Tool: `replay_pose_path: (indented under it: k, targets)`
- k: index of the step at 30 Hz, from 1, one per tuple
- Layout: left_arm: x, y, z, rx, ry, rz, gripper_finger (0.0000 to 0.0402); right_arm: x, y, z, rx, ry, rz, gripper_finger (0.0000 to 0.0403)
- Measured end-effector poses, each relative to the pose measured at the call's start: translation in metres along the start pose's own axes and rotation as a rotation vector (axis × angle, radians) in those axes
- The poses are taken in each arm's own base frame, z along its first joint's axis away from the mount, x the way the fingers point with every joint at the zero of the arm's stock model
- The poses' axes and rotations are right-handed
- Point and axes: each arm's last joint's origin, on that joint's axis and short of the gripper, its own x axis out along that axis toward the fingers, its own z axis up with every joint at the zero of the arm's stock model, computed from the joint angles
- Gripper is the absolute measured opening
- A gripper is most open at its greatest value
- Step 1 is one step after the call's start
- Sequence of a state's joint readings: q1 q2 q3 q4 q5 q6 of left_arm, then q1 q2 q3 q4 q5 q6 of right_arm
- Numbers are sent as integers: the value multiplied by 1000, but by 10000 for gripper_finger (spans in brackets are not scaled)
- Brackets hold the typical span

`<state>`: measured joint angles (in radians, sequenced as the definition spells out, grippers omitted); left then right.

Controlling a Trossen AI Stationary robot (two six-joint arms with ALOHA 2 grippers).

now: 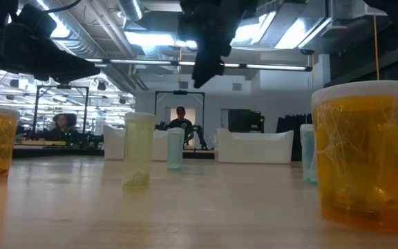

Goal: Pick and place medicine bottles into bin by pill shape (circle, oval)
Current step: Put the blue pill bottle into the right white bin

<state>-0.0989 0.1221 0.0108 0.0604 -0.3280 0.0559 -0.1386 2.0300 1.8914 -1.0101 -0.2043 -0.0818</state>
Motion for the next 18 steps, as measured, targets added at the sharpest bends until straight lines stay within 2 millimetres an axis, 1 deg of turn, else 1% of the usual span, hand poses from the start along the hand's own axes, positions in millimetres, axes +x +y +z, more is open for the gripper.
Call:
replay_pose_path:
  k: [3, 5, 9, 13, 18]
  targets:
    - [0, 0, 0, 0, 0, 0, 166, 11, 21, -2, -143, 18, 26, 173]
    - [0, 0, 0, 0, 0, 0, 166, 18, 31, -5, -201, 30, 37, 173]
    - [0, 0, 0, -1, 0, 0, 166, 28, 44, -11, -226, 57, 53, 173]
    - [0, 0, 0, 0, 0, 0, 166, 39, 52, -16, -246, 57, 63, 173]
    - [0, 0, 0, 0, 0, 1, 166, 53, 55, -19, -263, 16, 63, 173]
